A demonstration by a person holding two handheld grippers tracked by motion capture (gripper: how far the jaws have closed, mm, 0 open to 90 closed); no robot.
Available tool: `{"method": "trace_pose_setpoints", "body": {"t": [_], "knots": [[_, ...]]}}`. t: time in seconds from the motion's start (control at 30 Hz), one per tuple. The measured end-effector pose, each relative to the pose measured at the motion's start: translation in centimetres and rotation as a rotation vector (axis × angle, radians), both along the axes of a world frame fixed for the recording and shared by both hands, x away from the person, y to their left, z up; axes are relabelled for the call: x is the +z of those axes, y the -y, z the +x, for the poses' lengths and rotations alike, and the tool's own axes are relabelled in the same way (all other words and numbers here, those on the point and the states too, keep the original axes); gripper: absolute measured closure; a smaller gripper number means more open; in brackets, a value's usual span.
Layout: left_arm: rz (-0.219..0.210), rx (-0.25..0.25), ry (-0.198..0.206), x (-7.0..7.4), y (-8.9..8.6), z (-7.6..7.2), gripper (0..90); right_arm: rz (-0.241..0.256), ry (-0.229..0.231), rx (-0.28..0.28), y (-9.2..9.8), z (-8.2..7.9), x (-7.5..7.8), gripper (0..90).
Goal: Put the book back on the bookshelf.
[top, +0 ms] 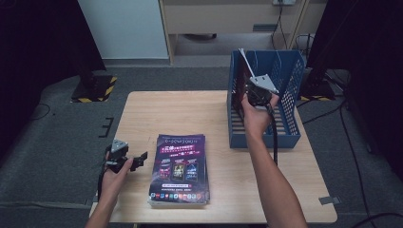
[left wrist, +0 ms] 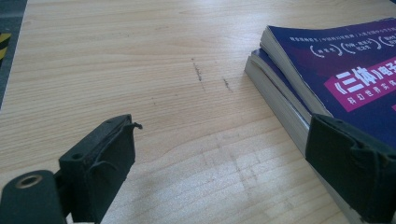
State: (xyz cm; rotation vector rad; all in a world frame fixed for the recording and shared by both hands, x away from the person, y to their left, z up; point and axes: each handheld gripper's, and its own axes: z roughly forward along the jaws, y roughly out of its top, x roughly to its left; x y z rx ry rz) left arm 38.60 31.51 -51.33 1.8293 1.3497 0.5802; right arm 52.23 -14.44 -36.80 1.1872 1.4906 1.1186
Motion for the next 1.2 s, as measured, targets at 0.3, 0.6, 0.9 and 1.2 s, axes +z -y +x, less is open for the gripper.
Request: {"method": "trace_pose_setpoints", "body": {"t": [0.3, 0.6, 0.9, 1.2], "knots": [[-0.004, 0.002, 0.001, 0.0, -0.1, 0.1, 7.9, 0.003, -0.013, 0.003, -1.0, 0.5, -1.0, 87.0], [-0.002, 0.0, 0.001, 0.0, 0.0, 0.1, 7.9, 0.032, -0.022, 0.06, -2.2, 0.1, -1.3, 85.4], [-0.002, -0.001, 0.001, 0.0, 0.0, 0.1, 7.9, 0.08, -0.019, 0.113, -1.9, -0.3, -1.0, 62.8], [0.004, -0.003, 0.001, 0.0, 0.1, 0.0, 7.9, 0.117, -0.04, 0.194, -1.1, -1.8, -0.5, 36.0]]}}
